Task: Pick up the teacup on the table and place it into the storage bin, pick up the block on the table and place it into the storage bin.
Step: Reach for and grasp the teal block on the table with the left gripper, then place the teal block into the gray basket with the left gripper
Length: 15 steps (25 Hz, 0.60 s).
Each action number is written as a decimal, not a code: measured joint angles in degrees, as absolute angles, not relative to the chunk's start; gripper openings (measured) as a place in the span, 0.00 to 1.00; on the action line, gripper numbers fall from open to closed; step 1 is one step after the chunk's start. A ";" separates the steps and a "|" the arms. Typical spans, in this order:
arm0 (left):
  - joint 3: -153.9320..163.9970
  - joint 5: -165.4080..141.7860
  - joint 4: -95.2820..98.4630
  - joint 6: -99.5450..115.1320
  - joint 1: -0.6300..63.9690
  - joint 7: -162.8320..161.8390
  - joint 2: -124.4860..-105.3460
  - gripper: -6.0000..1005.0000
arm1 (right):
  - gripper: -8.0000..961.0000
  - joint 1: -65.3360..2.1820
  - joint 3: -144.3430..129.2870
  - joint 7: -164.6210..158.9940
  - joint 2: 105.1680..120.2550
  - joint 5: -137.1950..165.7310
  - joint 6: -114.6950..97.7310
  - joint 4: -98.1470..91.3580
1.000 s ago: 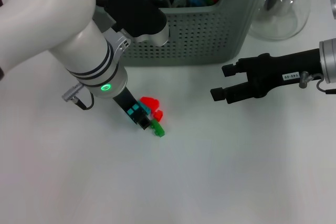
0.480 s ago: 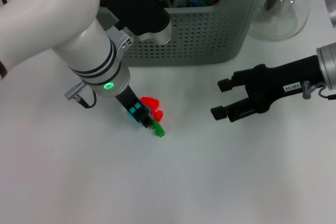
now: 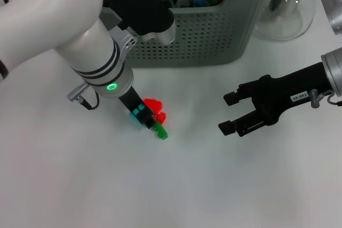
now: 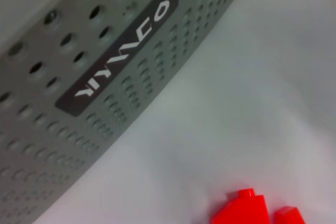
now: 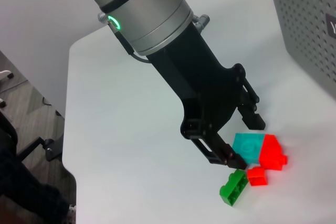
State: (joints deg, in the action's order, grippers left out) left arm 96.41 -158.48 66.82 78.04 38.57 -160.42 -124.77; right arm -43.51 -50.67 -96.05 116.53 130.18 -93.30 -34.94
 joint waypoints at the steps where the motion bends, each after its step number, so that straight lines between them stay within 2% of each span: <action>1: 96.41 -158.47 66.81 78.06 38.58 -160.52 -124.79 0.61 | 0.99 -43.52 -50.67 -96.05 116.54 130.18 -93.27 -34.94; 7: 97.51 -158.46 66.81 78.27 38.60 -161.84 -124.80 0.60 | 0.99 -43.52 -50.52 -96.07 116.54 130.18 -93.20 -34.93; 13: 97.71 -158.63 68.49 79.27 38.35 -162.93 -124.80 0.40 | 0.98 -43.06 -50.34 -96.07 116.54 130.15 -93.35 -35.76; 15: 97.48 -158.96 71.21 80.60 37.60 -163.38 -124.72 0.40 | 0.99 -42.93 -50.30 -96.07 116.54 130.05 -93.48 -36.11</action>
